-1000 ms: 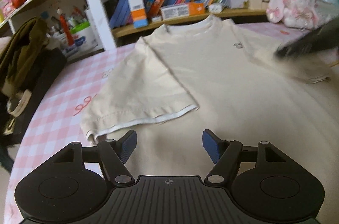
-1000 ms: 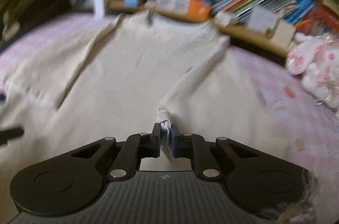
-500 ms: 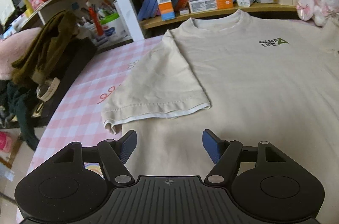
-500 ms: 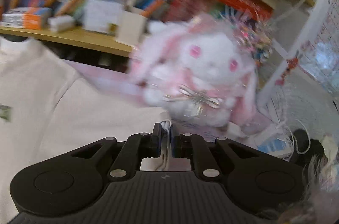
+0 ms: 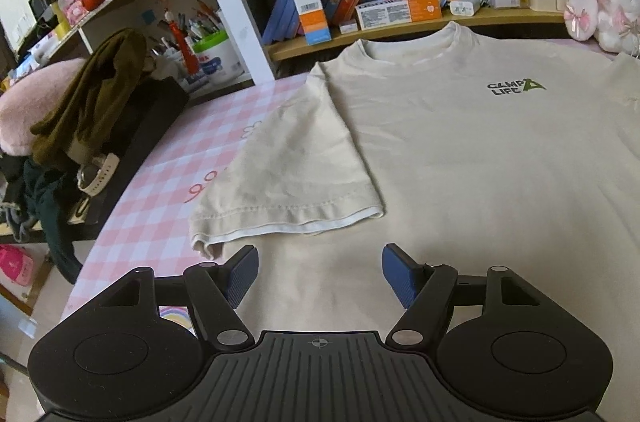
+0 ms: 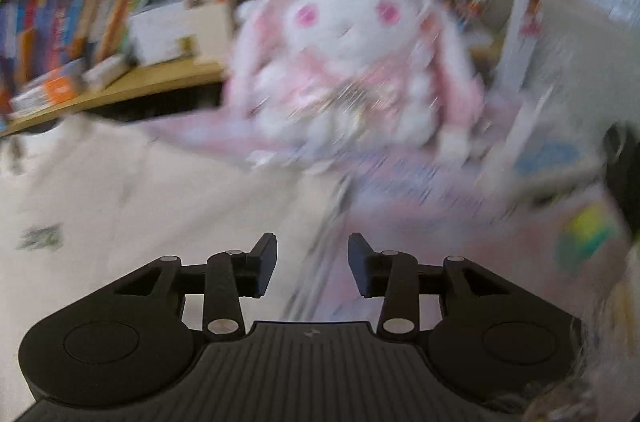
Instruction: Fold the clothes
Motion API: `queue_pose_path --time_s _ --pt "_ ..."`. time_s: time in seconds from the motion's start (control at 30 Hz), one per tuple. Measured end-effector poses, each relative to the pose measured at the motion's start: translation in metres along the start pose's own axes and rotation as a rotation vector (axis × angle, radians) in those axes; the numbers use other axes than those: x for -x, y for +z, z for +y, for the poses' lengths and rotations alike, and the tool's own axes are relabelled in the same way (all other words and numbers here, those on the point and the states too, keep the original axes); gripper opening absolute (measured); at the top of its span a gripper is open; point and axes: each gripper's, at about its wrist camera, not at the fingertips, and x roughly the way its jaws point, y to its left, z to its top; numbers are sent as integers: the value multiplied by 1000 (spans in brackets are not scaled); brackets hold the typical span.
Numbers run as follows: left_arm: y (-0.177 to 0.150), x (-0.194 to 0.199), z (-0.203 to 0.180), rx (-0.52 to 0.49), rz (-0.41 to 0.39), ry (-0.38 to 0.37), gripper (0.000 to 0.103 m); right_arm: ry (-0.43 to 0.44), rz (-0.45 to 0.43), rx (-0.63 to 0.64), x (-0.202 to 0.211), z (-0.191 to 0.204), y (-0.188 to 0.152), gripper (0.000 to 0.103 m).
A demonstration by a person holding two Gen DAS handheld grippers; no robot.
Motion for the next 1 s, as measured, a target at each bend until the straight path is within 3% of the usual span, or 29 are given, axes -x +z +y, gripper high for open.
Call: queue_pose_path --time_s 0.13,0.23,0.37,0.47,0.5,0.57,0.7,0.77,0.9,1.0 --pt "6 -3 -7 -16 -15 -9 70 42 50 46 9 20 -25 37" --pt "9 -4 -9 -42 -24 -10 70 -14 85 153 5 30 -40 37" --pt "14 -6 -8 -87 -28 -5 70 -102 88 173 3 19 -44 39" --pt "18 -10 -8 -128 -41 -2 70 -79 52 179 16 32 -51 35" --pt "19 -13 -8 -143 -40 0 70 -65 38 180 21 37 -54 38" --pt "21 -18 -10 -165 -33 -9 69 -39 11 181 31 49 -59 68" --pt "21 -29 -17 -223 -17 -28 62 14 -44 183 51 71 -68 86" --pt "19 -33 -20 -246 -12 -41 57 38 -67 194 61 85 -76 100" --pt "16 -47 -23 -296 -3 -51 47 61 -88 276 77 135 -110 103" --pt "15 -50 -21 -325 -34 -75 45 61 -97 332 87 173 -138 103"
